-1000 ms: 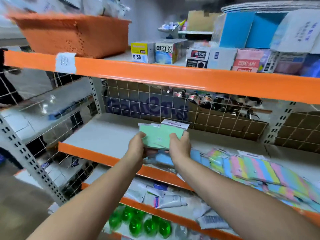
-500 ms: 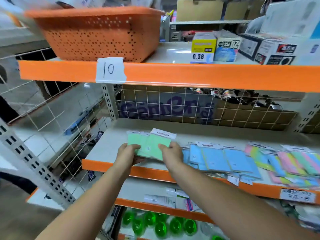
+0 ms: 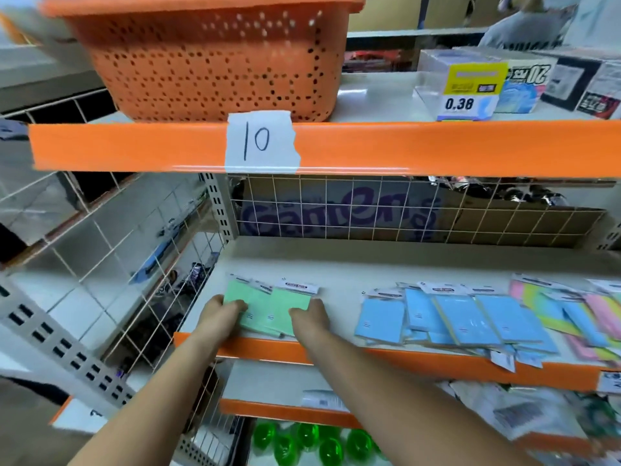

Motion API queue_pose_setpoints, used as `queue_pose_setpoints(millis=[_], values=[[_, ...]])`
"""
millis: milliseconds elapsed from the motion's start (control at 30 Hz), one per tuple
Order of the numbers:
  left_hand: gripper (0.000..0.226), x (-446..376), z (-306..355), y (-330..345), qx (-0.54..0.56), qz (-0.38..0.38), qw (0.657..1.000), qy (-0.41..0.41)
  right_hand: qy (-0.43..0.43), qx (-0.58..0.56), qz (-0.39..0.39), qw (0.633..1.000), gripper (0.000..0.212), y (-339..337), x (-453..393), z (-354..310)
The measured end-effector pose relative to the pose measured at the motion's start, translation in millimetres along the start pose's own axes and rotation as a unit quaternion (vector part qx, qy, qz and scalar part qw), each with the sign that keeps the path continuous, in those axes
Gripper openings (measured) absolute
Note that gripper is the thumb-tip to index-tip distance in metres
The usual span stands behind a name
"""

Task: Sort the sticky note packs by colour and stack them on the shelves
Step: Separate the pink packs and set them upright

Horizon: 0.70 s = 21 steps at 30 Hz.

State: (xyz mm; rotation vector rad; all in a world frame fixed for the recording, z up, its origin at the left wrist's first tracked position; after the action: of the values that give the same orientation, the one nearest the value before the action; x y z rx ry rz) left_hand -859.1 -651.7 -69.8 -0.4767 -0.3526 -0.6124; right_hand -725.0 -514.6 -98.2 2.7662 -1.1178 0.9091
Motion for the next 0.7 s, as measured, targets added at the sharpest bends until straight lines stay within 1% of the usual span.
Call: queue_pose_setpoints(millis=[100, 133, 233, 300, 367, 433, 500, 633, 700], values=[[0.051, -38.7, -29.0, -16.9, -0.081, 0.013, 0.996, -0.016, -0.003, 0.021, -0.011, 1.0, 0.032, 10.7, -3.9, 2.3], [0.054, -55.3, -41.6, -21.8, -0.093, 0.016, 0.995, -0.022, -0.008, 0.026, -0.009, 1.0, 0.033, 11.4, -4.1, 2.0], [0.063, -50.8, -42.0, -26.5, -0.136, 0.024, 0.99, -0.031, -0.027, 0.032, 0.032, 0.999, 0.039, 1.9, -2.8, -1.3], [0.063, -22.5, -23.3, -25.1, -0.183, 0.038, 0.982, -0.028, -0.036, 0.027, 0.056, 0.997, 0.044, -2.7, -3.1, -2.4], [0.056, -12.8, -13.6, -23.4, -0.228, 0.051, 0.972, -0.017, -0.05, 0.023, 0.075, 0.996, 0.049, -6.7, -3.5, -2.9], [0.056, -15.2, -13.8, -24.1, -0.275, 0.059, 0.96, -0.012, -0.062, 0.041, 0.086, 0.994, 0.056, -7.6, -2.3, -3.7], [0.06, -17.8, -14.5, -25.3, -0.302, 0.063, 0.951, -0.006, -0.073, 0.086, 0.087, 0.99, 0.058, -6.8, -1.3, -5.6], [0.062, -19.9, -17.9, -26.1, -0.301, 0.066, 0.951, 0.001, -0.082, 0.226, 0.081, 0.967, 0.05, -2.9, -0.8, -9.0], [0.063, -18.4, -17.5, -24.1, -0.316, 0.073, 0.946, 0.014, -0.079, 0.261, 0.071, 0.96, 0.05, -3.5, -2.0, -8.4]])
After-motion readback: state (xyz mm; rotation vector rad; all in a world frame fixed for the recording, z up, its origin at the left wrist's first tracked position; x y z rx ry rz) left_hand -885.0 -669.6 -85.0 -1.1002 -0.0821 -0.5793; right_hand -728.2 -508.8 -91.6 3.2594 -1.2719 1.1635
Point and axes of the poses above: each hand's wrist, its own x-axis away from the middle knuckle, its own y-axis out of the palm, z = x × y, the point moved 8 cm from there along -x, towards the middle knuckle, and after that the axes turned 9 degrees about -z, right-handed, at the moved point
